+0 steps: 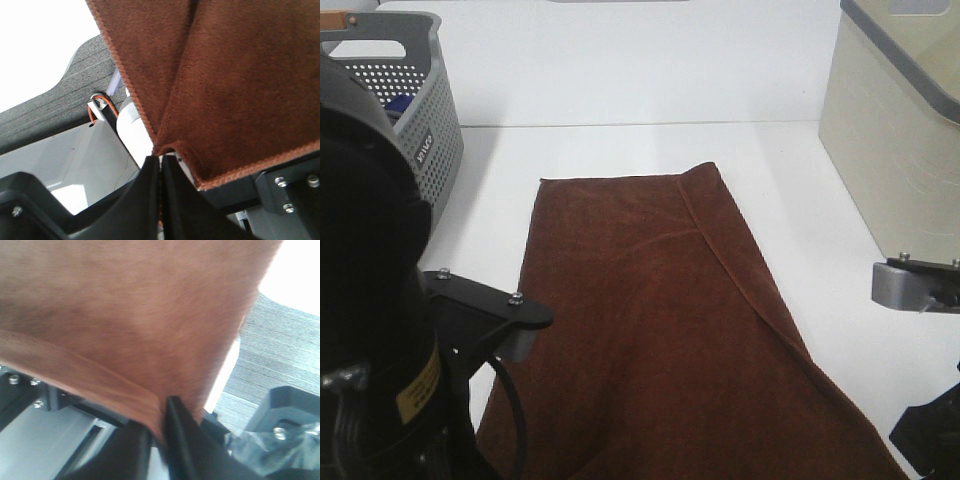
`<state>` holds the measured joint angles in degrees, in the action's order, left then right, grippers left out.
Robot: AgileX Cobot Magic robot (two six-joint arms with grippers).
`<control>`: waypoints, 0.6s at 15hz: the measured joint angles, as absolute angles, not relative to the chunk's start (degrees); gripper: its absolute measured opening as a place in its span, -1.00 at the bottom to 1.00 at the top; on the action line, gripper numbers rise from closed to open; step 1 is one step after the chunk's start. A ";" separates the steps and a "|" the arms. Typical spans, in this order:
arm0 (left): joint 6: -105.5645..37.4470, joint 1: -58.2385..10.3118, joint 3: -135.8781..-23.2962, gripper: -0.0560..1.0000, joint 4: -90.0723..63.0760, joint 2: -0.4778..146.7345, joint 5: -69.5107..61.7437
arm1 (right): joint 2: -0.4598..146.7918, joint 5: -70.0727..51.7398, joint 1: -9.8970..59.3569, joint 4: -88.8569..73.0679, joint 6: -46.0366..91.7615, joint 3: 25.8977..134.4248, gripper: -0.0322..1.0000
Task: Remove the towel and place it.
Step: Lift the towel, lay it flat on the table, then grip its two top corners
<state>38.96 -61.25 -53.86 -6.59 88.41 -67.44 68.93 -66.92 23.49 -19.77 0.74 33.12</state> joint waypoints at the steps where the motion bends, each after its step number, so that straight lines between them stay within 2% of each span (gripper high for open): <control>1: 39.30 -61.25 -53.80 -0.79 -7.16 88.41 -68.53 | 68.93 -66.92 23.49 -19.60 0.74 32.89 -0.44; 2: 39.36 -61.25 -53.80 -0.61 -8.02 88.41 -68.81 | 68.93 -66.98 23.49 -19.82 0.80 32.89 -0.20; 3: 39.36 -61.25 -53.80 -0.61 -8.02 88.41 -68.81 | 68.93 -66.98 23.49 -19.82 0.80 32.89 -0.20; 4: 39.36 -61.25 -53.80 -0.32 -8.94 88.41 -68.93 | 68.93 -66.98 23.49 -20.23 0.92 32.89 -0.01; 5: 39.36 -61.25 -53.80 0.35 -9.63 88.41 -68.93 | 68.93 -66.98 23.49 -20.80 1.83 32.89 0.19; 6: 39.36 -61.25 -53.80 0.56 -9.63 88.41 -68.93 | 68.93 -66.92 23.49 -20.86 1.95 32.89 0.22; 7: 39.36 -61.25 -53.80 0.66 -9.45 88.41 -68.93 | 68.93 -66.92 23.49 -20.86 2.12 32.89 0.23; 9: 39.36 -61.25 -53.92 0.70 -7.39 88.41 -69.10 | 68.93 -65.95 23.49 -19.19 2.12 33.86 0.25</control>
